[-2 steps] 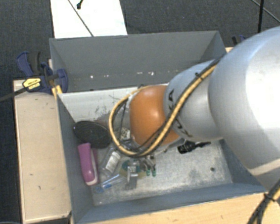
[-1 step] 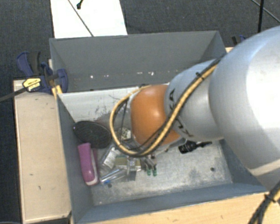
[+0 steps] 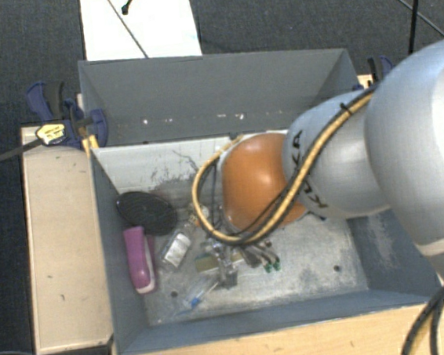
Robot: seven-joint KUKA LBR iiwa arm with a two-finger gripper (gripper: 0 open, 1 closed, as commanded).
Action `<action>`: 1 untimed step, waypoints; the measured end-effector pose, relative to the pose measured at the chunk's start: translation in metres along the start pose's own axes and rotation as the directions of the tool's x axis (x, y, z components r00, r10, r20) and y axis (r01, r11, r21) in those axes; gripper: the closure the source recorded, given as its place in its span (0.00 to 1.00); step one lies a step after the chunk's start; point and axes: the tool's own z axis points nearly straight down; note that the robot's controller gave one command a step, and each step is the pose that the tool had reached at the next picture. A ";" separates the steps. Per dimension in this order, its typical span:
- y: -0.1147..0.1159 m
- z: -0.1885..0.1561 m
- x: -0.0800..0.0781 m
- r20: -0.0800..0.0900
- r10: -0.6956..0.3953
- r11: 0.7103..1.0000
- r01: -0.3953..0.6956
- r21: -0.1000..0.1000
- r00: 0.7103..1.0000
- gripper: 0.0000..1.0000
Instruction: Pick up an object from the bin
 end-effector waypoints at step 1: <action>0.011 -0.174 -0.002 0.014 -0.037 0.999 0.037 0.000 0.999 1.00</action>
Offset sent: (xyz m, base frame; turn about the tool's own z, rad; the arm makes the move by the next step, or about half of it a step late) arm -0.0028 0.0105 0.1690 -0.0398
